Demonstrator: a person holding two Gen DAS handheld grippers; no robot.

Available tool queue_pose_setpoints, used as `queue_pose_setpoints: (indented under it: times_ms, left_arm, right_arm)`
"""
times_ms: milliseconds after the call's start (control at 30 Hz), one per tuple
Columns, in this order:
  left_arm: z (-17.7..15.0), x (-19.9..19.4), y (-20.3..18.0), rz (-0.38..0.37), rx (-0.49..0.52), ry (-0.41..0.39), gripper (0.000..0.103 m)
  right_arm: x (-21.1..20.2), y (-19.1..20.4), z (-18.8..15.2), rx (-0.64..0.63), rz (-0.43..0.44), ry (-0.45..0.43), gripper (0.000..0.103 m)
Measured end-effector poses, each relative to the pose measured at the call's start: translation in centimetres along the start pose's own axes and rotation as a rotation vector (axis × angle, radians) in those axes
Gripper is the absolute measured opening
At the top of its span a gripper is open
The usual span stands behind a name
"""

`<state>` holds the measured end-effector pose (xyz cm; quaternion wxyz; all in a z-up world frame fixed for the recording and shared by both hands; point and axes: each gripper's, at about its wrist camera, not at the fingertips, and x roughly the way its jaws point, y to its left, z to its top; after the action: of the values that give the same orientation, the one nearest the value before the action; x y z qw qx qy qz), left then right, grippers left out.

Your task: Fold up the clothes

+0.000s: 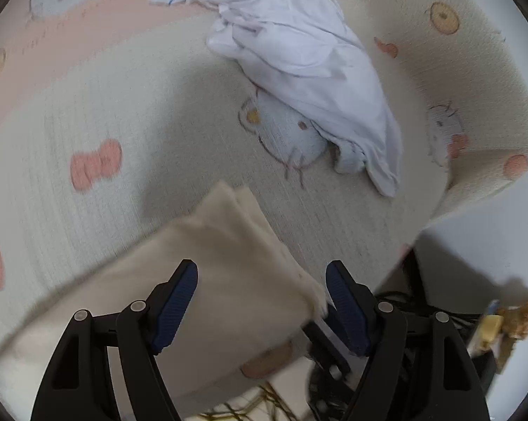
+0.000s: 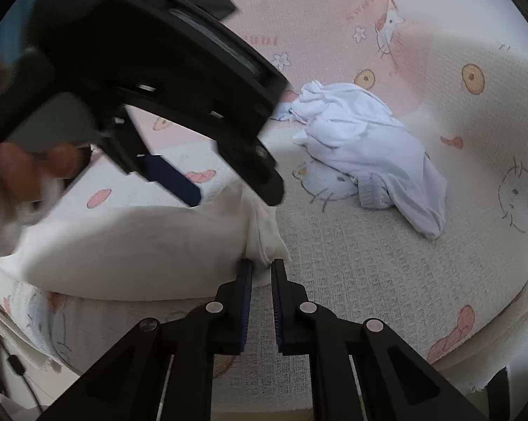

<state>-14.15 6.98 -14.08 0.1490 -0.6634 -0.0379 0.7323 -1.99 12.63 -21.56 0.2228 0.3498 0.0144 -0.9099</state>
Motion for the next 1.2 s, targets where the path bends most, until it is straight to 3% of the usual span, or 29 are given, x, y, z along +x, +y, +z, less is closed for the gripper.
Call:
queue_pose_setpoints:
  times_ms: [33,100,133,433,500,600,800,900,1000,1100,1200]
  left_arm:
    - [0.3,0.0,-0.4,0.044,0.031,-0.017,0.074]
    - [0.6,0.3,-0.6,0.052,0.048,-0.02,0.054]
    - [0.7,0.6,-0.5,0.045,0.044,-0.009,0.037]
    - [0.5,2.0,0.9,0.03,0.023,0.022,0.033]
    - [0.8,2.1,1.1,0.03,0.029,0.01,0.017]
    - [1.5,2.4,1.5,0.028,0.033,-0.005,0.008]
    - [3.4,3.0,2.1,0.018,0.044,-0.005,0.007]
    - [3.6,2.9,2.5,0.012,0.045,-0.017,0.007]
    - [3.7,1.8,3.2,-0.009,0.041,-0.111,0.007]
    - [3.7,0.4,3.9,-0.111,0.031,-0.152,0.007]
    - [3.4,-0.5,4.6,-0.167,0.016,-0.151,0.008]
  right_arm:
    - [-0.2,0.2,0.1,-0.018,-0.006,-0.01,0.009]
    - [-0.6,0.4,0.2,-0.038,-0.009,-0.023,0.009]
    - [-0.5,0.3,0.3,-0.03,-0.007,-0.021,0.009]
    - [0.7,-0.1,0.3,0.014,-0.013,0.027,0.008]
    - [0.7,-0.5,0.4,0.031,-0.01,0.036,0.007]
    - [0.5,-1.0,0.3,0.054,-0.004,0.043,0.005]
    - [0.3,-1.7,0.2,0.105,0.011,0.055,0.005]
    - [0.4,-2.6,0.4,0.131,-0.029,0.063,0.005]
    - [0.6,-4.0,0.5,0.136,-0.109,0.08,0.001]
    - [0.5,-6.5,0.2,0.255,-0.113,0.107,0.002]
    - [-0.6,-7.7,0.7,0.347,-0.058,0.054,0.002]
